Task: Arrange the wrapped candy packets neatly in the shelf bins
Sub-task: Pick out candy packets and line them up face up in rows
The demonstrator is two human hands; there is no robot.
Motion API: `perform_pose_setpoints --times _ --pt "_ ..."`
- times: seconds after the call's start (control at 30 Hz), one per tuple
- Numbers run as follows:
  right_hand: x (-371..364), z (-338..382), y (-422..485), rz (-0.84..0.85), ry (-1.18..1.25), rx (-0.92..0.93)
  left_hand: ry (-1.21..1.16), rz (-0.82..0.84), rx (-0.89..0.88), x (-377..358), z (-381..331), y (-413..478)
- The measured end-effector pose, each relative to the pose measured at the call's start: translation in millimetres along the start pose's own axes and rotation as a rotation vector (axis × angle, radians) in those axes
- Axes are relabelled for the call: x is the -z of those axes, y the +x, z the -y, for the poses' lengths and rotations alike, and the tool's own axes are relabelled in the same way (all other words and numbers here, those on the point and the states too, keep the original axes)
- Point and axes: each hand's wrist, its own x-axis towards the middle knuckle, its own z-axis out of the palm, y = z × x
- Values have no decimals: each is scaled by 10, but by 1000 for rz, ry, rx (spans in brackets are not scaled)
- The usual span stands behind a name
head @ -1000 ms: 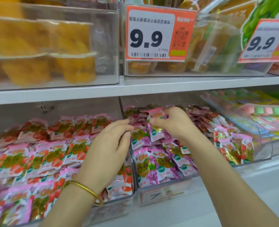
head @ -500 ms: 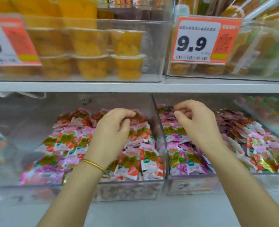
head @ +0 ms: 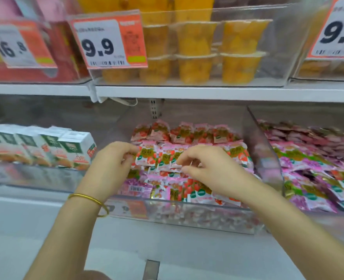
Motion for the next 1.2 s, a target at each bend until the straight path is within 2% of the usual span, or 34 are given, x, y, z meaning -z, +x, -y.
perform_pose_setpoints --times 0.1,0.17,0.33,0.4,0.5,0.7,0.83,0.93,1.03,1.2 --pt "-159 148 149 160 -33 -28 19 87 -47 3 78 -19" --pt "-314 259 262 251 -90 -49 -8 40 -72 25 110 -12" --pt "-561 496 462 359 -249 -80 -123 -56 -47 110 93 -24" --pt "-590 507 518 416 -193 -99 -159 -69 -27 124 90 -29" --pt "-576 452 562 463 39 -149 -183 -74 -8 138 102 -31" --pt "-219 269 532 150 365 -265 -231 -45 42 165 79 -54" --pt "-113 172 498 128 399 -326 -93 56 47 106 99 -41" --pt "-108 145 463 94 469 -393 101 231 83 -27 129 0" --pt "-98 141 415 58 685 -467 262 368 181 -142 87 11" --pt "-59 133 336 -28 797 -509 414 296 249 -257 -66 -5"
